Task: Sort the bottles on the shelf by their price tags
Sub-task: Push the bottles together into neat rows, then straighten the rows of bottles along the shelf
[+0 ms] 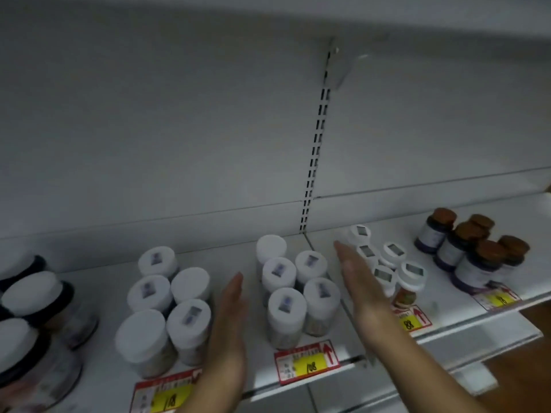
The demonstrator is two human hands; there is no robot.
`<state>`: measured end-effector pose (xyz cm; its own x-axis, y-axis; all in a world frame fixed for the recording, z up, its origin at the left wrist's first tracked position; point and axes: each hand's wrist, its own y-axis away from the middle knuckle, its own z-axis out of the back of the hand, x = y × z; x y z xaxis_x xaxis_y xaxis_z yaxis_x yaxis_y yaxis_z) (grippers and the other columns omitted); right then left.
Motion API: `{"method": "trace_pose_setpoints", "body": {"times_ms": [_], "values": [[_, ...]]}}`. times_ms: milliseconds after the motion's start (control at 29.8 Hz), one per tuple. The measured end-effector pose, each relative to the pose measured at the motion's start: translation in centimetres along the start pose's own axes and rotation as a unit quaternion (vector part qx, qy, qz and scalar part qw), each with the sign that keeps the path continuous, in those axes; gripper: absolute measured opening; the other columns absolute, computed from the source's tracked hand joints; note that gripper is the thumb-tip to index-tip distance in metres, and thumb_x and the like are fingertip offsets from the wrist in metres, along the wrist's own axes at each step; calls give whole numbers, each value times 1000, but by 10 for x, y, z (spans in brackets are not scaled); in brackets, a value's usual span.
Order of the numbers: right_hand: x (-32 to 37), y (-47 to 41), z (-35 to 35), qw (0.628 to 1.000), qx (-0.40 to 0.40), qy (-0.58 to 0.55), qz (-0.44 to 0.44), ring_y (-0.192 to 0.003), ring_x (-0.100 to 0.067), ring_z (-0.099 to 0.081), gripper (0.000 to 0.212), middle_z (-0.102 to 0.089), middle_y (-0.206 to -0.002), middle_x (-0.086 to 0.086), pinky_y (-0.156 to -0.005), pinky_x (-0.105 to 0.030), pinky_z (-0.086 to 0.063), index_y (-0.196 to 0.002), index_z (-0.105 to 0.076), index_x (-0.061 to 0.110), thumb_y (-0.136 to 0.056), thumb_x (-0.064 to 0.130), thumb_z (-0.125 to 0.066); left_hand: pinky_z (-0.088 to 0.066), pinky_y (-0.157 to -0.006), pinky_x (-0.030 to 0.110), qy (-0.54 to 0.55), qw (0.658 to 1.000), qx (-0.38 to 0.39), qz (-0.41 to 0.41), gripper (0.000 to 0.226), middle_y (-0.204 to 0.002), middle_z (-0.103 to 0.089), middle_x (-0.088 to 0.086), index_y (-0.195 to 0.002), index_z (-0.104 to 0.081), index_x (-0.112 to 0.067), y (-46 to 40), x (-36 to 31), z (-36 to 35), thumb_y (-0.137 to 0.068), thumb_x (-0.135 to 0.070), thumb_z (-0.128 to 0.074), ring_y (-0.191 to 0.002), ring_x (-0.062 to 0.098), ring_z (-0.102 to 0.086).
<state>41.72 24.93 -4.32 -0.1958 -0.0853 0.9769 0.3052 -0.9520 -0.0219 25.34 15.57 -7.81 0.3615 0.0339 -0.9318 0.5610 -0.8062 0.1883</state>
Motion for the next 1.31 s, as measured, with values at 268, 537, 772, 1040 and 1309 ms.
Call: {"method": "trace_pose_setpoints", "body": {"times_ms": [268,537,772,1040,1309], "values": [[-18,-11,-18,981,89,-159,-64,-88,-12,-69,29,-74,-88,7,-72,-25,-52,-82,-68,33,-93,44,-43,-55,-84,36,13,989,119,82,60,-120,-68,10,-121,-61,-26,0,9,-30,-82,-69,-45,-112,26,-63],[-25,-11,-21,981,100,-161,-43,-94,-16,-68,34,-71,-98,-3,-80,-31,-55,-97,-64,21,-91,45,-40,-40,-105,53,-21,999,46,2,77,-131,-60,4,-132,-46,-35,1,17,-37,-66,-72,-57,-118,26,-59],[-19,-10,-11,987,89,-108,-80,-112,-15,-60,37,-66,-117,9,-98,-38,-46,-106,-61,39,-82,59,-41,-39,-105,54,-20,997,68,1,81,-133,-58,7,-136,-42,-31,1,17,-37,-68,-74,-55,-119,27,-58],[47,-87,-39,948,236,204,56,-113,-12,-57,29,-54,-133,-3,-90,-26,-46,-121,-57,23,-93,29,-51,-40,-106,42,6,996,92,-19,59,-134,-57,-5,-132,-44,-39,-1,14,-35,-78,-59,-52,-121,15,-55],[48,-101,-62,869,305,381,79,-127,-23,-44,43,-44,-144,-9,-91,-22,-35,-137,-41,13,-95,24,-45,-52,-79,15,9,997,72,-3,46,-121,-61,-15,-129,-44,-36,-3,16,-35,-84,-44,-45,-104,1,-64]]}}
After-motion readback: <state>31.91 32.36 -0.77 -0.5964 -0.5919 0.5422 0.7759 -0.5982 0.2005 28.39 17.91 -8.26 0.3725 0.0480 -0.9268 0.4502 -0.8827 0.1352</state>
